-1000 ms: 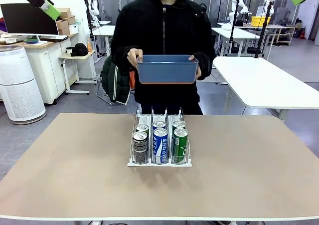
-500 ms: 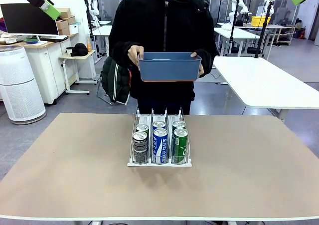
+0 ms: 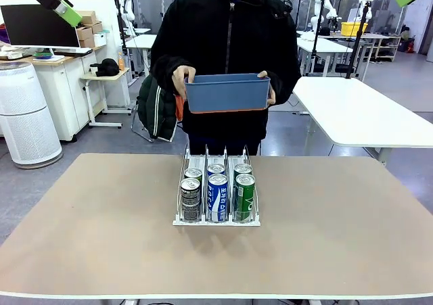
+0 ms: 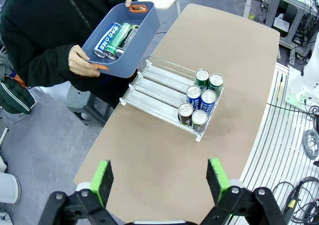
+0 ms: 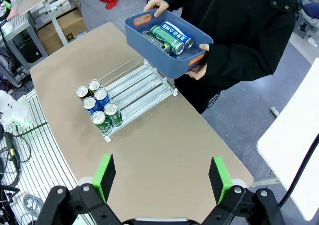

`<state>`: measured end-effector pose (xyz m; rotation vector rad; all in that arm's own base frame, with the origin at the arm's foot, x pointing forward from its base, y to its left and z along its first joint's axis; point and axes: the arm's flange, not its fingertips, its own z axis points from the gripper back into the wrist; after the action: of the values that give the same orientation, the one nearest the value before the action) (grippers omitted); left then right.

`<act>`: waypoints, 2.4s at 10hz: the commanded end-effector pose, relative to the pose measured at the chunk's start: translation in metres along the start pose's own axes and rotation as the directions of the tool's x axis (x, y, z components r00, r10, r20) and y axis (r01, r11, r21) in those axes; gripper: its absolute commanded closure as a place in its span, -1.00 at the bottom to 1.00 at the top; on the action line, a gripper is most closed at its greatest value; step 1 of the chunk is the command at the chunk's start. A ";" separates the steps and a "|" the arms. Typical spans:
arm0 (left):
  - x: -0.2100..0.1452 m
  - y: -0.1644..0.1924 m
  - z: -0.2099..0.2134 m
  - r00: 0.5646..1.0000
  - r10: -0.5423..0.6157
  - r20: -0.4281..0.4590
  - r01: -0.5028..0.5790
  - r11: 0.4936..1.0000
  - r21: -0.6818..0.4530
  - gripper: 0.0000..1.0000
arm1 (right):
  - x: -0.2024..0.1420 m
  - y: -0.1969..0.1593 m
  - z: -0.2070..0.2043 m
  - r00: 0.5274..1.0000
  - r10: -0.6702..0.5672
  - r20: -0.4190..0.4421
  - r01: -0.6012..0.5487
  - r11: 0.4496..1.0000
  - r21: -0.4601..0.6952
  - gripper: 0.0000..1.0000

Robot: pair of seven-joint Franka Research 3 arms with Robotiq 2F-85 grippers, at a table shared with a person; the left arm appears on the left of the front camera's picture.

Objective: Fill the beverage cans into the dispenser.
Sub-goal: Pick up the Ionic drink handed by the human.

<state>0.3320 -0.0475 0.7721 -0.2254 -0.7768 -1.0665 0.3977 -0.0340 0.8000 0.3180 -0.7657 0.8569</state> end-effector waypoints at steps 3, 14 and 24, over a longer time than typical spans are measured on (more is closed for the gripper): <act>0.000 -0.001 0.000 1.000 0.009 -0.002 -0.009 1.000 -0.007 -1.00 | 0.000 0.001 0.000 1.000 0.001 -0.002 -0.001 1.000 -0.001 -1.00; 0.000 -0.001 0.000 1.000 0.009 -0.002 -0.009 1.000 -0.007 -1.00 | 0.000 0.001 0.000 1.000 0.001 -0.002 -0.001 1.000 -0.001 -1.00; 0.000 -0.001 0.000 1.000 0.009 -0.002 -0.009 1.000 -0.007 -1.00 | 0.000 0.001 0.000 1.000 0.001 -0.002 -0.001 1.000 -0.001 -1.00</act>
<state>0.3320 -0.0475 0.7721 -0.2254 -0.7768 -1.0665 0.3977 -0.0340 0.8000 0.3179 -0.7657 0.8569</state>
